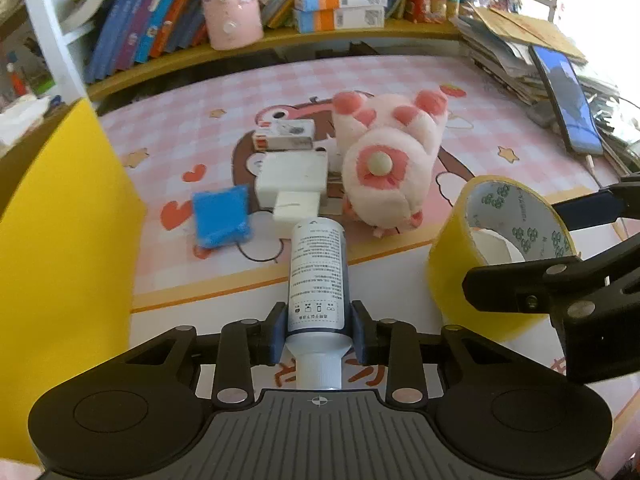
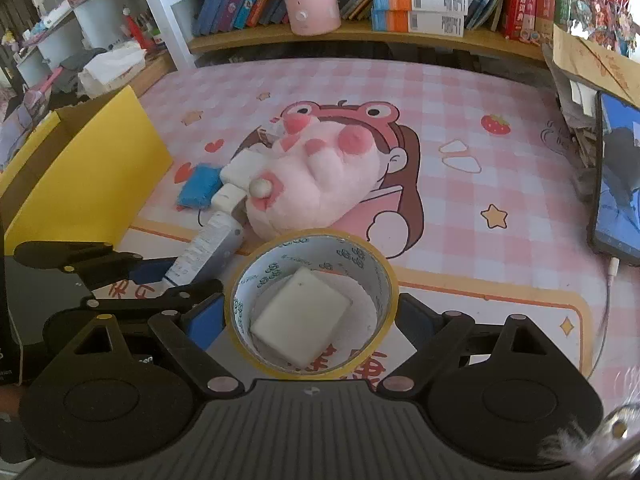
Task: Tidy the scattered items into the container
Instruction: 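Grasp the white spray bottle with the left tool while the right tool grasps the tape roll, then carry the spray bottle and tape roll with both tools over the yellow box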
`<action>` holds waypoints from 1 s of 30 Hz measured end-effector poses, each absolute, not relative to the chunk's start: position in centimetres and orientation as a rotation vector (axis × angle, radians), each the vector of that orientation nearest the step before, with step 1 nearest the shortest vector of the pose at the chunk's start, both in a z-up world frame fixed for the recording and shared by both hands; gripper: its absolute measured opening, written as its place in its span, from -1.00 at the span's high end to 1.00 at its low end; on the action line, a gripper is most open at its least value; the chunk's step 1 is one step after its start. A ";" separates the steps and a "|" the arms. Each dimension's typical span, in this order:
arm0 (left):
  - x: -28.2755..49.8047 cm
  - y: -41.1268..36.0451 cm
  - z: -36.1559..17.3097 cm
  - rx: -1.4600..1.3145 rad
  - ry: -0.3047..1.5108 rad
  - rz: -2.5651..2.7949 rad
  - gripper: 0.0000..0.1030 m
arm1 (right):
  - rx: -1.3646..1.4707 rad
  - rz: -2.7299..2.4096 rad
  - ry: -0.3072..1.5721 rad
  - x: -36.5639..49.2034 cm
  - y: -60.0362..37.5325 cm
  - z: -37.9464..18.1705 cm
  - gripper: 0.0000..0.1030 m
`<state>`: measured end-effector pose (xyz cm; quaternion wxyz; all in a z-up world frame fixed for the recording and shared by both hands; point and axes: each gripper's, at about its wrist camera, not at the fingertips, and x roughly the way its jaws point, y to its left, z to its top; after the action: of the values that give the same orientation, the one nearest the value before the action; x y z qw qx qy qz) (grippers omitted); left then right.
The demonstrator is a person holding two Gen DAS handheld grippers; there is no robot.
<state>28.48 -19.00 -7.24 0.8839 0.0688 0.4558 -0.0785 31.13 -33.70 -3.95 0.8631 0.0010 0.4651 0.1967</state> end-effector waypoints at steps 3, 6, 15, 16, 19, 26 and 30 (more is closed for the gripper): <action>27.7 -18.6 -5.9 0.120 0.913 -0.148 0.40 | 0.011 0.411 0.957 30.8 -33.9 -3.3 -0.74; 26.8 -18.4 -4.2 0.111 0.878 -0.138 0.40 | 0.016 0.411 0.937 30.5 -34.0 -2.4 -0.74; 23.8 -17.4 -0.4 0.075 0.801 -0.135 0.40 | 0.025 0.427 0.878 28.9 -33.5 0.6 -0.74; 23.4 -17.1 -0.1 0.065 0.796 -0.137 0.40 | 0.022 0.425 0.873 28.7 -33.4 0.8 -0.74; 22.3 -16.5 0.4 0.042 0.788 -0.145 0.40 | 0.010 0.412 0.863 27.9 -33.0 1.3 -0.74; 19.3 -14.5 1.5 0.018 0.759 -0.216 0.40 | 0.014 0.335 0.859 25.1 -31.4 1.9 -0.74; 17.7 -13.0 2.0 0.027 0.743 -0.285 0.40 | 0.033 0.268 0.833 22.5 -30.2 2.5 -0.74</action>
<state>17.67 -13.04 1.99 0.9218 0.0133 0.3619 -0.1386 22.51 -30.21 2.52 0.9057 0.0158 0.4032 0.1297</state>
